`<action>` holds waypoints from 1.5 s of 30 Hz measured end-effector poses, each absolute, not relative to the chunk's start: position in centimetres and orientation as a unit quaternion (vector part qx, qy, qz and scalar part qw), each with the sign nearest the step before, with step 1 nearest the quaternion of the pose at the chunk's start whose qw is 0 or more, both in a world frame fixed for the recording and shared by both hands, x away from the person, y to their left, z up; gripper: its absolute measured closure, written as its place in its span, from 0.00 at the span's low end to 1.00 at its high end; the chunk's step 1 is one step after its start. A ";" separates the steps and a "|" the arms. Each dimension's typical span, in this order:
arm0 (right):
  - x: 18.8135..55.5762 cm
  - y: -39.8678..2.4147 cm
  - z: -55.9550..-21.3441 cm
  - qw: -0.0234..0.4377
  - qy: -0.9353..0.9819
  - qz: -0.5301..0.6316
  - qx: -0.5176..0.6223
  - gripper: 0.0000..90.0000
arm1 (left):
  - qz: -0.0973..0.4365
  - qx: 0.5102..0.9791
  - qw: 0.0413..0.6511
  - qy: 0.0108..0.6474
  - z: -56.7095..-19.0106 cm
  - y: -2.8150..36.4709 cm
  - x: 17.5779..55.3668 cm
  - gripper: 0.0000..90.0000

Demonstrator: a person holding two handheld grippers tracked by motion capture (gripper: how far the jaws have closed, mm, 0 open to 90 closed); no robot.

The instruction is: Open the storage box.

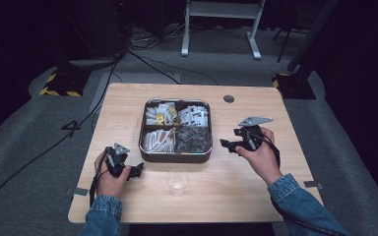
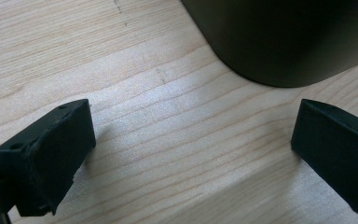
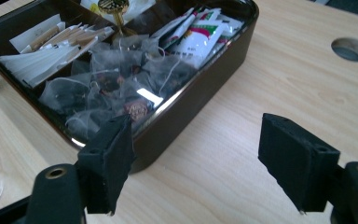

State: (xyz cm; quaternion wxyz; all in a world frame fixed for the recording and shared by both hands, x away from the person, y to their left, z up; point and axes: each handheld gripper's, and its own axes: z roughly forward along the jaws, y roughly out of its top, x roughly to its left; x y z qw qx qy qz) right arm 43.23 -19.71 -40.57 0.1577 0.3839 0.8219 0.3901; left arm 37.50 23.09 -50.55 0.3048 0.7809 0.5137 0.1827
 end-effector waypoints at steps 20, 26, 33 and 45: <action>47.0 -14.2 -38.7 0.144 0.817 0.405 0.384 0.31 | 0.187 0.774 0.302 0.524 -50.5 23.0 37.3 0.00; 47.9 -12.5 -39.3 0.148 0.818 0.405 0.381 0.32 | 0.187 0.774 0.302 0.524 -50.5 23.0 37.3 0.00; 49.1 -10.1 -40.2 0.142 0.808 0.411 0.397 0.32 | 0.188 0.773 0.301 0.526 -50.5 23.0 37.2 0.00; 50.1 -6.6 -41.7 0.148 0.809 0.413 0.391 0.34 | 0.187 0.773 0.301 0.526 -50.5 23.0 37.2 0.00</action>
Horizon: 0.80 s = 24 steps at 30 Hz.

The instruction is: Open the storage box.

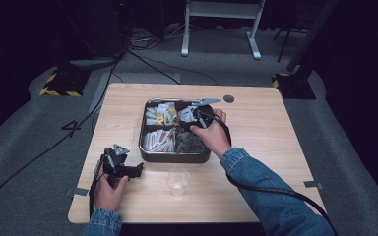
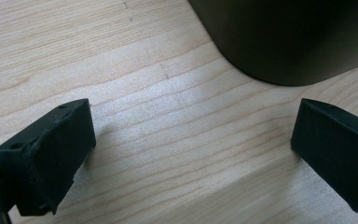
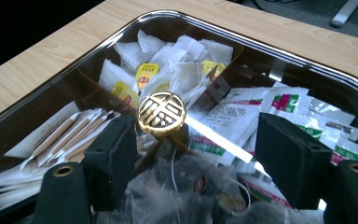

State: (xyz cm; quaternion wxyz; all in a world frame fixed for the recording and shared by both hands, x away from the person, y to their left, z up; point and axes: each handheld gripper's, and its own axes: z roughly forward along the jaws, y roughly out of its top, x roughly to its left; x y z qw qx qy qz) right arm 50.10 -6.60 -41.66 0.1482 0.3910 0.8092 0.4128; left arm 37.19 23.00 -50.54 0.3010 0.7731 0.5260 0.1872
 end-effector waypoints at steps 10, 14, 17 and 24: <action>51.1 -4.8 -43.5 0.142 0.806 0.410 0.403 0.37 | 0.188 0.773 0.301 0.526 -50.5 23.0 37.2 0.00; 51.0 -3.9 -43.9 0.149 0.817 0.403 0.385 0.45 | 0.187 0.773 0.300 0.527 -50.5 23.0 37.2 0.00; 51.2 -3.6 -44.1 0.150 0.821 0.402 0.378 0.52 | 0.187 0.772 0.301 0.527 -50.5 23.0 37.2 0.00; 50.9 -2.9 -44.2 0.148 0.821 0.400 0.380 0.65 | 0.188 0.773 0.302 0.526 -50.5 23.0 37.2 0.00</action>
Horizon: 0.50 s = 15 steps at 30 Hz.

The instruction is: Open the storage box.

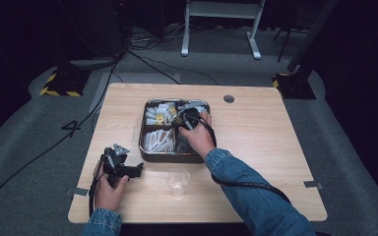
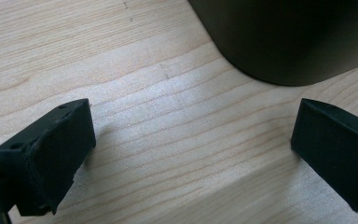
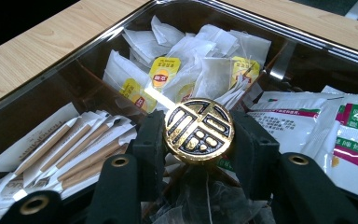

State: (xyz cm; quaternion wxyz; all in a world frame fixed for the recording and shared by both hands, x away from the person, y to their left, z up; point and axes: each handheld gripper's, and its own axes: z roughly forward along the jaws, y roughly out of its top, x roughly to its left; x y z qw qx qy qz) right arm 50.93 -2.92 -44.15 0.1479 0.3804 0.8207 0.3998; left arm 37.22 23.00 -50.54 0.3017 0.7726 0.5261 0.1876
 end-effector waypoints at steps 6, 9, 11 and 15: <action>50.9 -3.0 -44.0 0.147 0.818 0.403 0.383 0.66 | 0.187 0.773 0.301 0.527 -50.5 23.0 37.2 0.00; 50.8 -3.0 -43.6 0.147 0.817 0.405 0.383 0.66 | 0.187 0.774 0.301 0.526 -50.5 23.0 37.3 0.00; 50.7 -3.0 -43.5 0.146 0.817 0.405 0.384 0.66 | 0.186 0.774 0.300 0.526 -50.5 23.0 37.3 0.00; 50.5 -3.3 -42.1 0.147 0.815 0.417 0.376 0.66 | 0.185 0.774 0.300 0.526 -50.5 23.0 37.3 0.00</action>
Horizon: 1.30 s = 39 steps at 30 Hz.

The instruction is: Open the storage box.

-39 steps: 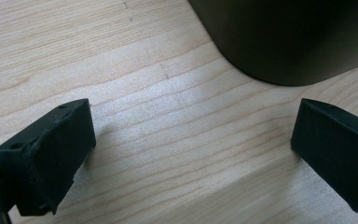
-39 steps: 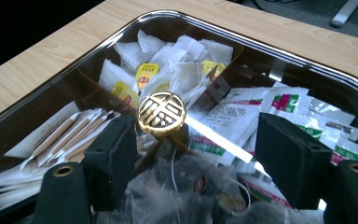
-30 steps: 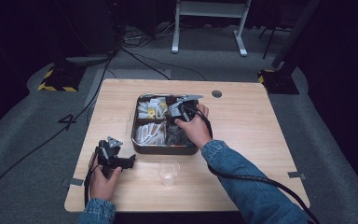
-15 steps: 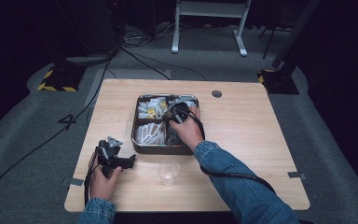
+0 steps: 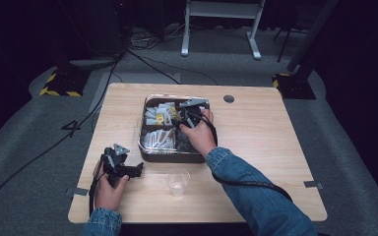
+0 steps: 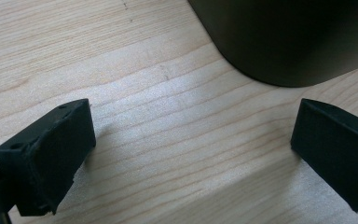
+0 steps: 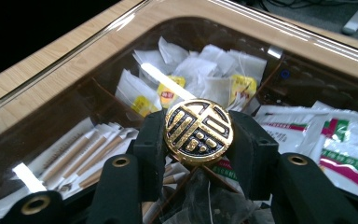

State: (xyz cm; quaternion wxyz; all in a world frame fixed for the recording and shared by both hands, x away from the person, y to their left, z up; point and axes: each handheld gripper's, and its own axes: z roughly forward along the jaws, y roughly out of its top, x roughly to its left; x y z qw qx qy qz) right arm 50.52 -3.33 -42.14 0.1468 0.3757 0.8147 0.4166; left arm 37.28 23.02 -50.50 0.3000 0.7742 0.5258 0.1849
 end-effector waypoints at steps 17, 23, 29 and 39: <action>49.8 -6.6 -37.5 0.164 0.808 0.434 0.364 0.66 | 0.189 0.773 0.301 0.526 -50.5 23.0 37.3 0.00; 49.5 -8.5 -36.4 0.173 0.804 0.435 0.366 0.66 | 0.189 0.774 0.300 0.525 -50.5 23.0 37.3 0.00; 49.1 -10.7 -35.6 0.182 0.803 0.432 0.370 0.66 | 0.187 0.773 0.301 0.526 -50.5 23.0 37.2 0.00; 48.3 -15.1 -34.6 0.194 0.792 0.433 0.384 0.66 | 0.190 0.773 0.301 0.525 -50.5 23.0 37.2 0.00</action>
